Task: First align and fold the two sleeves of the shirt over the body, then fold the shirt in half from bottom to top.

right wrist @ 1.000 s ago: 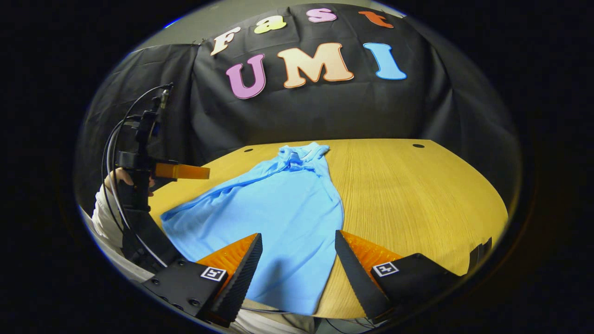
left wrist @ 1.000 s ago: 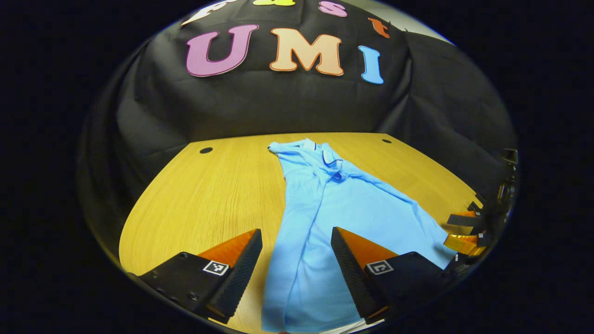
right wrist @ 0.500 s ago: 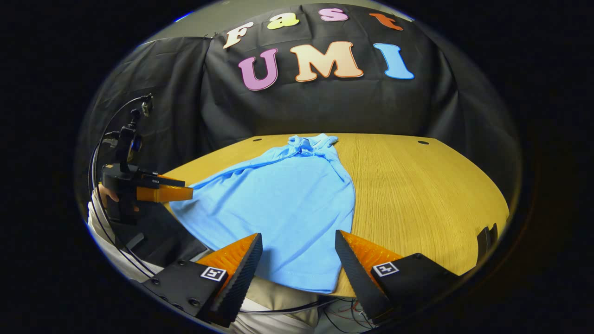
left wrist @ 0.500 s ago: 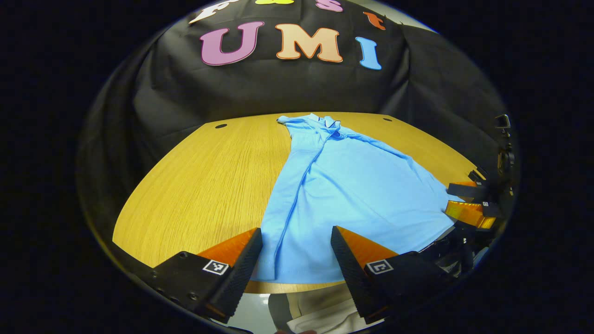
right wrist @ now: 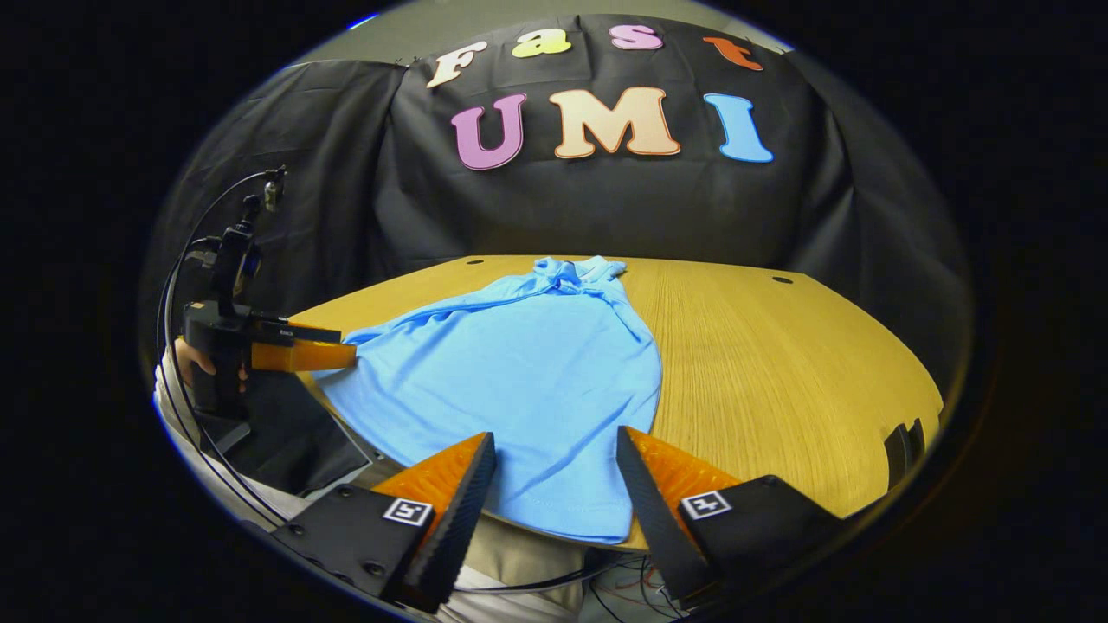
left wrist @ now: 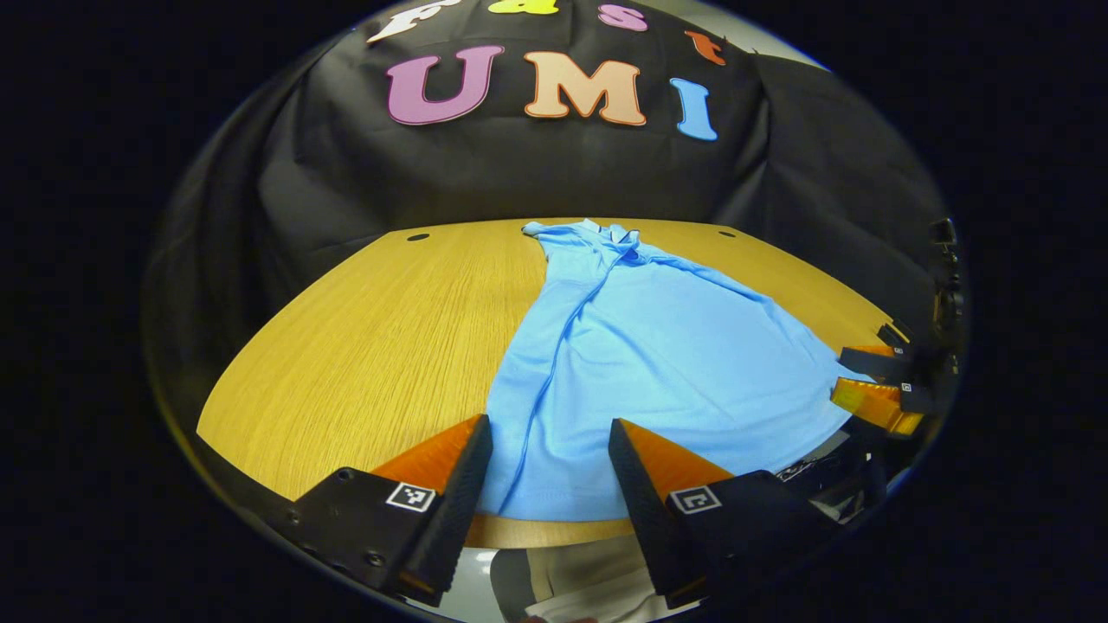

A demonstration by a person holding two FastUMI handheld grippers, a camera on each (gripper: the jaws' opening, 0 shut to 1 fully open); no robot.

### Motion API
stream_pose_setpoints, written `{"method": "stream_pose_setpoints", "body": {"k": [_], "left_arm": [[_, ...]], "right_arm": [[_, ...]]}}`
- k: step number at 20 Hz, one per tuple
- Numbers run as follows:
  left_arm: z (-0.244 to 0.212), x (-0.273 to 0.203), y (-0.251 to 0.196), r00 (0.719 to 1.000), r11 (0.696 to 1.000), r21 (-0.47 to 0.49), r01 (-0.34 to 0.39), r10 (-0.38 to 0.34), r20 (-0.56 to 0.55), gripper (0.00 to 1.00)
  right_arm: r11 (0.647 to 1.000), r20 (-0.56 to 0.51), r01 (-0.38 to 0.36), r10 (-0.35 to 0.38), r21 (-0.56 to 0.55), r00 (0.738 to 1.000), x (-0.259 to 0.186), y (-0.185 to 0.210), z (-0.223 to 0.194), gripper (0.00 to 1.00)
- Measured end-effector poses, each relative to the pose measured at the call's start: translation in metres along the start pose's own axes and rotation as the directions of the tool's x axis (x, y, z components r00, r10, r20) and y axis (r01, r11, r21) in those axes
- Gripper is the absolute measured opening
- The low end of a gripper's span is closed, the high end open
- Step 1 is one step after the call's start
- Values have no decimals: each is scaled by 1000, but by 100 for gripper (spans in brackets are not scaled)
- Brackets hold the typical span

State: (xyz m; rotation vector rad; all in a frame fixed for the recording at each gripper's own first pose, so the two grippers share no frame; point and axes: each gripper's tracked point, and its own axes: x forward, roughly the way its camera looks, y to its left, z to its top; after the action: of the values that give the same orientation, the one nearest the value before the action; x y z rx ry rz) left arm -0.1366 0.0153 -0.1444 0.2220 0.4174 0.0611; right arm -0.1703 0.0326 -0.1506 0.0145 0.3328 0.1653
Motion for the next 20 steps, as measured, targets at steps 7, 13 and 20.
{"method": "stream_pose_setpoints", "body": {"k": [7,13,20], "left_arm": [[3,5,-17,997,997,-30,68,-67,40,31],[4,3,-19,991,989,-75,128,-124,52,2],[10,5,-18,987,978,-134,159,-153,54,0]], "right_arm": [[997,-1,-59,59,40,998,11,16,1,11],[1000,-20,-27,27,15,999,11,16,3,3],[999,-60,-25,27,34,998,19,17,9,2]]}}
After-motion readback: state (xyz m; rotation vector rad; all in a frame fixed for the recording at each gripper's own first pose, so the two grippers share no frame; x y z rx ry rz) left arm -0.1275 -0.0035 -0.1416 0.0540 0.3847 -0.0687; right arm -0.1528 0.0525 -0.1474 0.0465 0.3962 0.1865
